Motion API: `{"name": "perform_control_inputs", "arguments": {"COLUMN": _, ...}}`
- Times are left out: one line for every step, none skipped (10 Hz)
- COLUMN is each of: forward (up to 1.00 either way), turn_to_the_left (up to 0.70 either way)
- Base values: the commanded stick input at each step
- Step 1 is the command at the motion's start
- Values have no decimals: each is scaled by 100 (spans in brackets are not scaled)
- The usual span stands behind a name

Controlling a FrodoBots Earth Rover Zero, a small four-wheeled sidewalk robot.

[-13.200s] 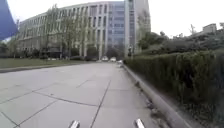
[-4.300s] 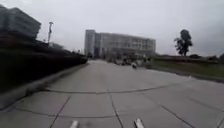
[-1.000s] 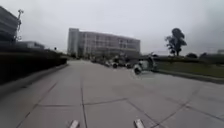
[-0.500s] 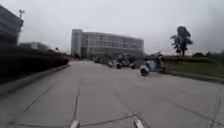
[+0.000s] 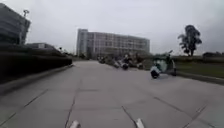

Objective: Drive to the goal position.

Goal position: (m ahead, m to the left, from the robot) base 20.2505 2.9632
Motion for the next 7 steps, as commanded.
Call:
{"name": "perform_control_inputs", "arguments": {"forward": 100, "turn_to_the_left": 0}}
{"name": "perform_control_inputs", "arguments": {"forward": 100, "turn_to_the_left": 0}}
{"name": "perform_control_inputs", "arguments": {"forward": 100, "turn_to_the_left": 0}}
{"name": "perform_control_inputs", "arguments": {"forward": 100, "turn_to_the_left": 0}}
{"name": "perform_control_inputs", "arguments": {"forward": 100, "turn_to_the_left": 0}}
{"name": "perform_control_inputs", "arguments": {"forward": 100, "turn_to_the_left": 0}}
{"name": "perform_control_inputs", "arguments": {"forward": 100, "turn_to_the_left": 0}}
